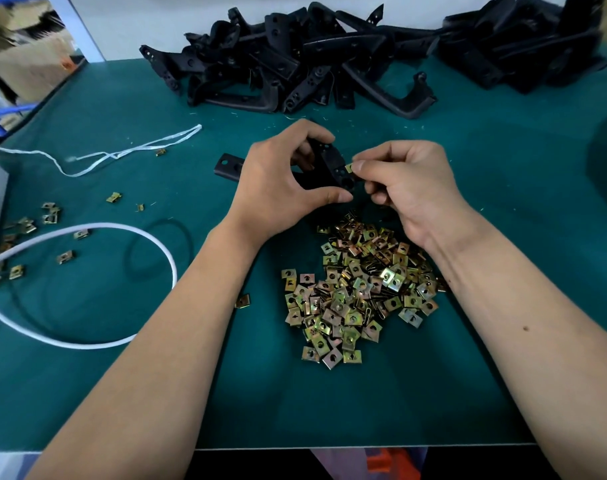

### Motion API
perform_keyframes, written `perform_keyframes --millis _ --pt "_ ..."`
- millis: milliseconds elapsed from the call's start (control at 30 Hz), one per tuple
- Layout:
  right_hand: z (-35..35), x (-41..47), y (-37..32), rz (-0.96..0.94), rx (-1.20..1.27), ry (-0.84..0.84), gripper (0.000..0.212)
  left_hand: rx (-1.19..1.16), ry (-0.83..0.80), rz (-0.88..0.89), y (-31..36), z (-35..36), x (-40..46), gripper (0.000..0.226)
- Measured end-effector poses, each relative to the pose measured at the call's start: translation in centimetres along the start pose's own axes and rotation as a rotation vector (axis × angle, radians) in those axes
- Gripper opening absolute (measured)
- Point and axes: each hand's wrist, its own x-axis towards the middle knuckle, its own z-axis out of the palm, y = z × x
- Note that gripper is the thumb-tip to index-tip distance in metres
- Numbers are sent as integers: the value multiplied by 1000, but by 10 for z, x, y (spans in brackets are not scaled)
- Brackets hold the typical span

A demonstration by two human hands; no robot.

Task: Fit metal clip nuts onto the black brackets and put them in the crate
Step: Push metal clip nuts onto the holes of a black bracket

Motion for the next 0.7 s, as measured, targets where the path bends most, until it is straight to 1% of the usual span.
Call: perform_keyframes --millis 133,333,600,700 --pt "0 1 1 -6 -30 15 8 25 5 4 1 0 0 69" --pt "0 0 0 35 48 -19 10 6 12 -9 3 3 0 69" --pt "5 0 2 -7 -10 12 7 70 46 -72 5 9 1 68" --pt "5 1 5 -52 -77 7 10 64 52 -87 4 11 1 67"
